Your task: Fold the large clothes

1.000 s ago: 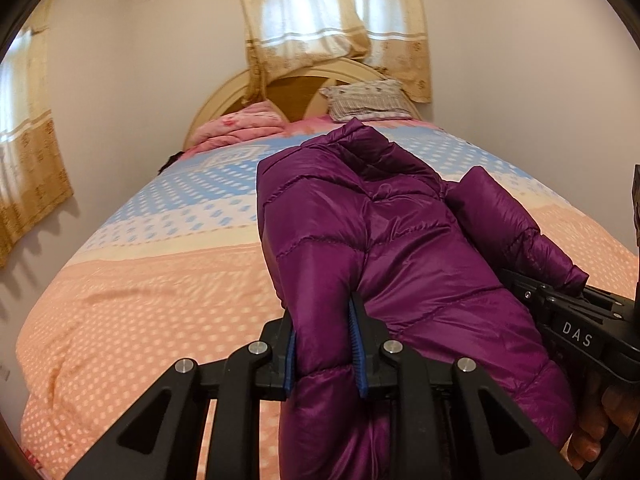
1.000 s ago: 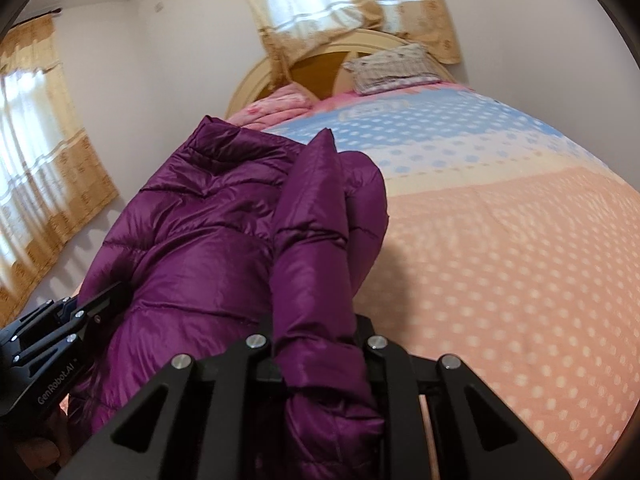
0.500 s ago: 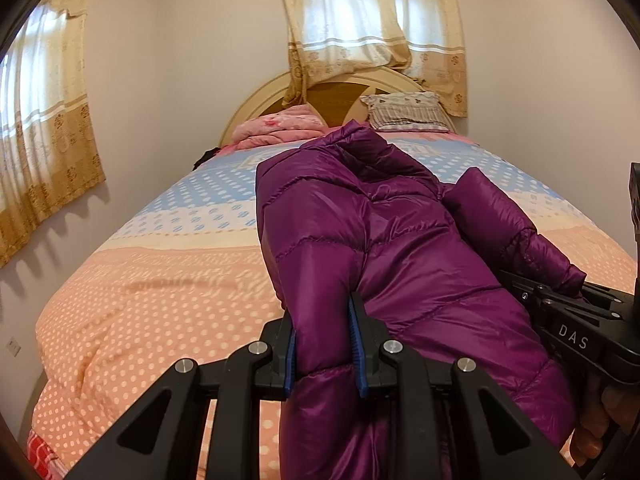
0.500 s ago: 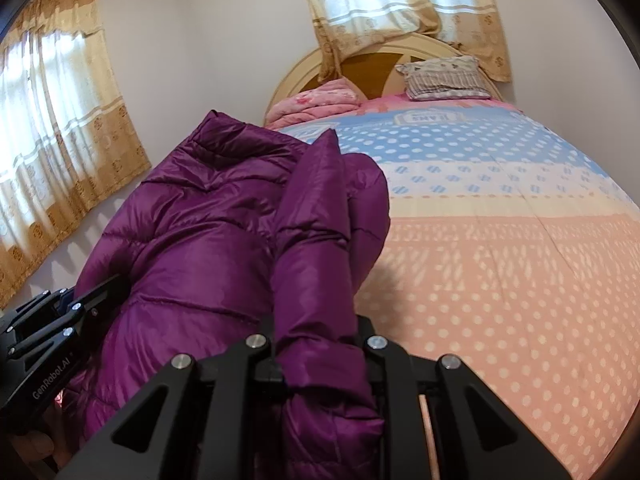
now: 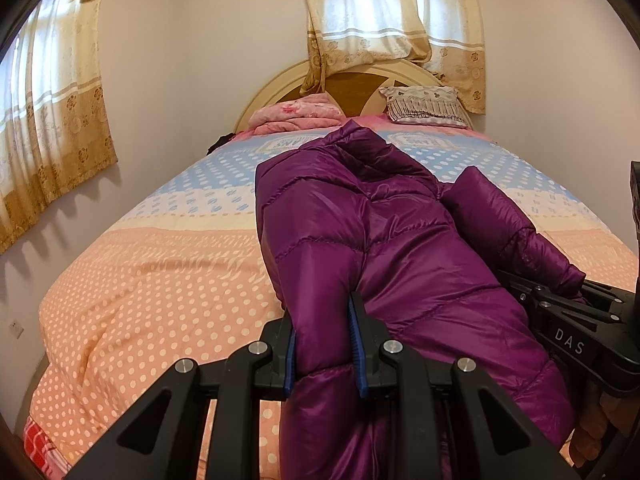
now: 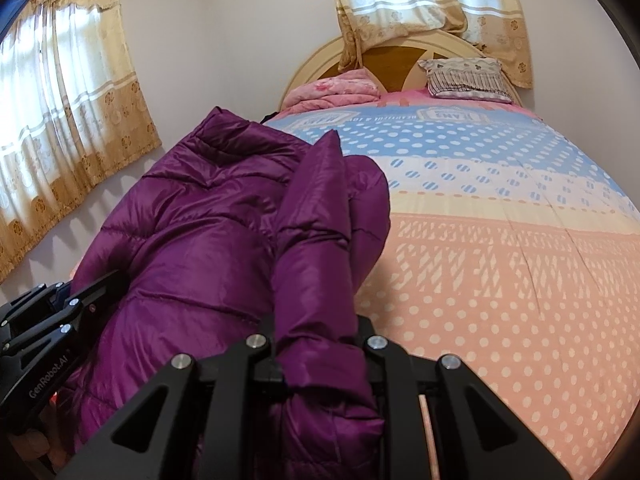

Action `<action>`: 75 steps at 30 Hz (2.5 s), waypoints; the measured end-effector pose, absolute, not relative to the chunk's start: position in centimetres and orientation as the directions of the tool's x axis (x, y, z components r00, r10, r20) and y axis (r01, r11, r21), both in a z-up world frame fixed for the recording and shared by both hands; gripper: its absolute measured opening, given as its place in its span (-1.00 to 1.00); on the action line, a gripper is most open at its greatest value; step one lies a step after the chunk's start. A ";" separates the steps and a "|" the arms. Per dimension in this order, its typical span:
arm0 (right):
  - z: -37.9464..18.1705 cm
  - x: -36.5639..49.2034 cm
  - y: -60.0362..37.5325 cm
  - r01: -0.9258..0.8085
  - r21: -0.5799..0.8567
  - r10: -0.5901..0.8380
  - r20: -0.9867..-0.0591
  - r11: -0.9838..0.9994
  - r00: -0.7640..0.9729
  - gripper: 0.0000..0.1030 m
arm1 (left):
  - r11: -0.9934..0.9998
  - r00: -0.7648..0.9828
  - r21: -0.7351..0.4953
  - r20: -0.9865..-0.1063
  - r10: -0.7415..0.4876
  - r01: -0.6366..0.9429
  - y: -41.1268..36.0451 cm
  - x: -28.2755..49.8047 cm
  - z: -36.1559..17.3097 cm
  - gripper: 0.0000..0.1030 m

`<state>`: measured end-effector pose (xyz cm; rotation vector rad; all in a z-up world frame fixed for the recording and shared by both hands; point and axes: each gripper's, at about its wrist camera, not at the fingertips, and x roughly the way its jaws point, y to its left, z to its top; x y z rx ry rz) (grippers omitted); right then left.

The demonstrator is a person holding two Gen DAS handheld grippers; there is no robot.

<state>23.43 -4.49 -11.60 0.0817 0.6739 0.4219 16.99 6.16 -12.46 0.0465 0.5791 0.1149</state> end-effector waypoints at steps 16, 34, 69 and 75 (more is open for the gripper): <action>-15.0 24.6 -2.2 -0.348 0.182 0.377 -0.658 0.920 0.651 -0.61 | 0.993 0.787 0.042 -0.607 0.110 -0.106 8.0 18.6 -16.9 -0.53; -16.3 24.9 -1.7 -0.314 0.155 0.331 -0.683 0.937 0.651 -0.50 | 0.985 0.773 0.087 -0.611 0.172 -0.151 8.2 19.3 -19.3 0.17; -14.0 23.7 -2.5 -0.271 0.207 0.338 -0.664 0.940 0.667 0.35 | 0.971 0.775 0.091 -0.588 0.232 -0.222 9.6 17.4 -16.8 0.68; -9.1 19.5 -3.3 -0.303 0.152 0.330 -0.615 0.941 0.717 0.39 | 0.962 0.822 0.083 -0.502 0.267 -0.261 9.7 12.0 -10.2 0.68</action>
